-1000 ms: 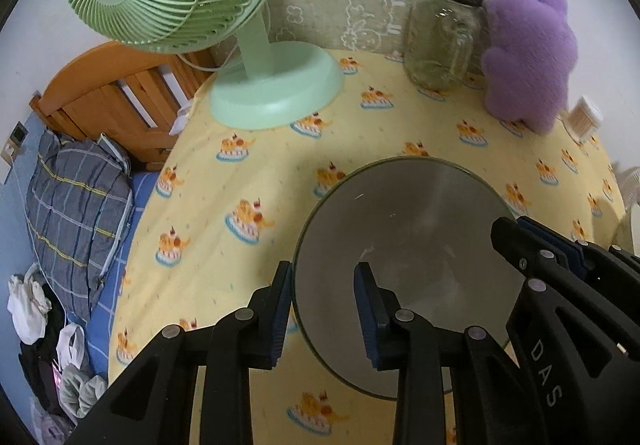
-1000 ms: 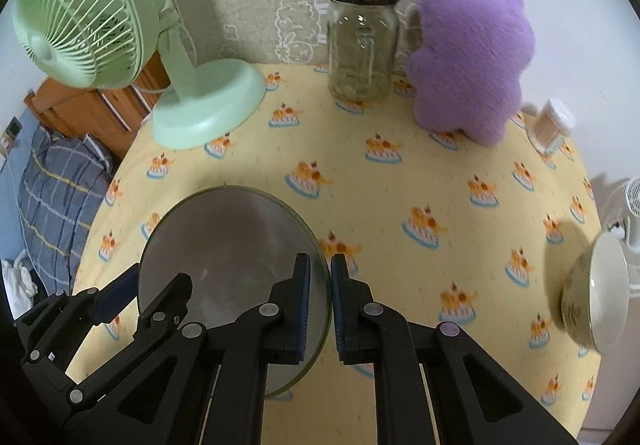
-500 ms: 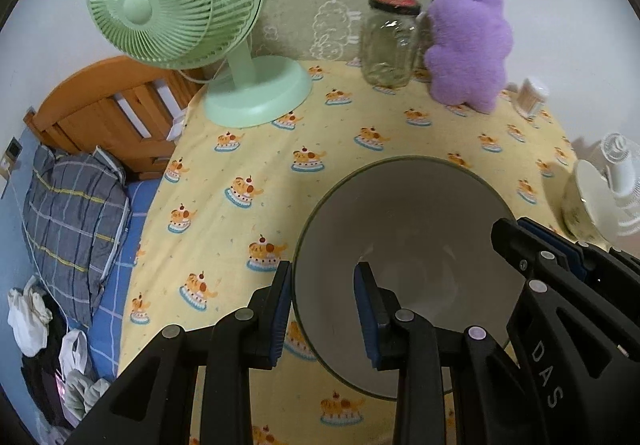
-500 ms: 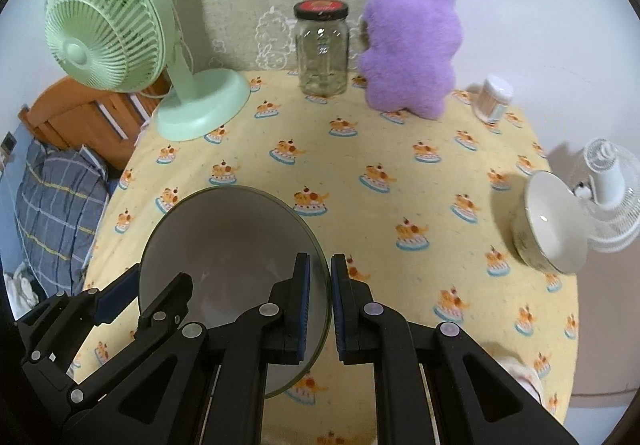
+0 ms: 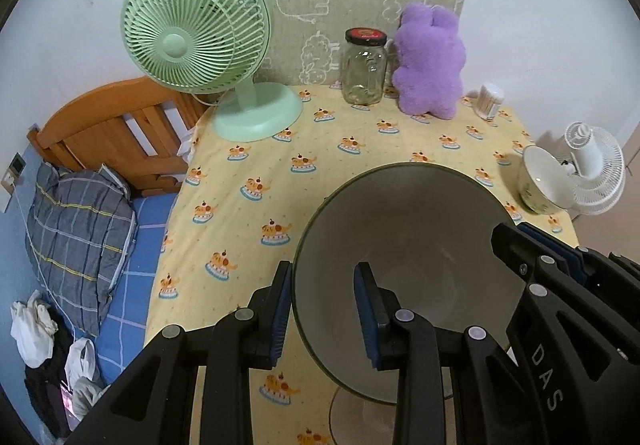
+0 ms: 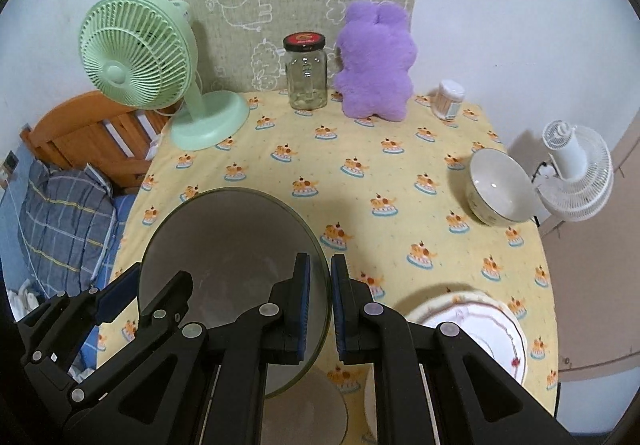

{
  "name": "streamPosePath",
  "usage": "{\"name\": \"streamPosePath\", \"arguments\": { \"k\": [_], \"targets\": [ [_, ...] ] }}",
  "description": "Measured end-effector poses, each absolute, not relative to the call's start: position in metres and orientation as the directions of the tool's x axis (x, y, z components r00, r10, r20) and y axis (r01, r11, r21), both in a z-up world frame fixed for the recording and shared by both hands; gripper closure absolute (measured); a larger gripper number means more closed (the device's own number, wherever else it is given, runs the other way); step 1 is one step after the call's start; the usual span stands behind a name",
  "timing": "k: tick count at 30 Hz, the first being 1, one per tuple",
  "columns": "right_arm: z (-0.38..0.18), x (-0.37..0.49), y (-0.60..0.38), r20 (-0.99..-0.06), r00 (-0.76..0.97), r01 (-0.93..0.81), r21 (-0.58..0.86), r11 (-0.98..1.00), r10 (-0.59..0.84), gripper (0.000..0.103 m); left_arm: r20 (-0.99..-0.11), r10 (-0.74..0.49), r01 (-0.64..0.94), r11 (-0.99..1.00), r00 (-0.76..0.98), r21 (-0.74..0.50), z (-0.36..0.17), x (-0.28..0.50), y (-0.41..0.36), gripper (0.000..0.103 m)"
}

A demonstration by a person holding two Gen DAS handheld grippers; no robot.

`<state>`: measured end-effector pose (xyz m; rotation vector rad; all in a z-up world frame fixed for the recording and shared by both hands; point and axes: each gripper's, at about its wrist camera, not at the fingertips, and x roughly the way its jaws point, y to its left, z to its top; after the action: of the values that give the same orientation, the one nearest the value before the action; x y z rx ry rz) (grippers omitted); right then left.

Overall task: Organize plates and bowls
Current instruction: 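Carry the grey-rimmed bowl with both tools beside the plate stack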

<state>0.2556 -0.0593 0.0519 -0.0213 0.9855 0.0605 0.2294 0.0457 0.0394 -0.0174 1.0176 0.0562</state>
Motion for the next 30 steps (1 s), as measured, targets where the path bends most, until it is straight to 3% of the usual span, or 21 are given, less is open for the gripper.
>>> {"name": "streamPosePath", "arguments": {
  "k": [12, 30],
  "targets": [
    [0.058, 0.196, -0.06, -0.823, 0.568, -0.033, -0.016, 0.999, 0.006, 0.089, -0.854, -0.004, -0.023, 1.0, 0.52, -0.019, 0.038, 0.176, 0.046, 0.073],
    [0.016, 0.161, -0.06, -0.881, 0.473, -0.016, -0.038, 0.999, -0.026, 0.089, -0.903, -0.03, 0.017, 1.0, 0.429, -0.026, -0.003, 0.147, 0.042, 0.073]
  ]
}}
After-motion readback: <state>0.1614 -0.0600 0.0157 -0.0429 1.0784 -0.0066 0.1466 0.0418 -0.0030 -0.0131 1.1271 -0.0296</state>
